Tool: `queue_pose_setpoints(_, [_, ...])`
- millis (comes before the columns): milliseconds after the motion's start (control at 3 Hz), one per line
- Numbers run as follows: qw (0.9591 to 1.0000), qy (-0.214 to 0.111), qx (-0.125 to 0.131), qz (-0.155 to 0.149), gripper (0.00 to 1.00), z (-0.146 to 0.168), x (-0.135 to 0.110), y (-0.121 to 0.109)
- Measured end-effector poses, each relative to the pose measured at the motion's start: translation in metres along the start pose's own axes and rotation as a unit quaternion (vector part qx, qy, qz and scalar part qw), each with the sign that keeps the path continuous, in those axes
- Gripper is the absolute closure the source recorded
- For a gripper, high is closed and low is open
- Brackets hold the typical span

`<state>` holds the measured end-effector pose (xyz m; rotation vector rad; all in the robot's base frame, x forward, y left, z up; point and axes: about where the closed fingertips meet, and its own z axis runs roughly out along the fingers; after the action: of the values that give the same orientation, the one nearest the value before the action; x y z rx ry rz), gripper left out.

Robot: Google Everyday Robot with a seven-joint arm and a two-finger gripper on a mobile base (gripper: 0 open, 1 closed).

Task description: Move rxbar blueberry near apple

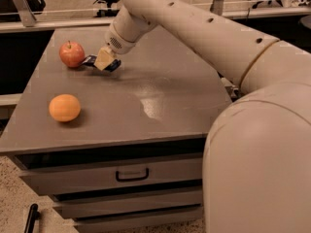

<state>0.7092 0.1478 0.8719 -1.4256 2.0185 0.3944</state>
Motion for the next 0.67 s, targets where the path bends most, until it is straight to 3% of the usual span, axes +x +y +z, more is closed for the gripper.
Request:
queue_pose_setpoints(333, [1.0000,0.001,-0.002,0.000,0.10,0.0022,0.0004,0.0013])
queue_pose_setpoints(667, [1.0000,0.002,-0.003,-0.001,0.00,0.0042,0.0004,0.0024])
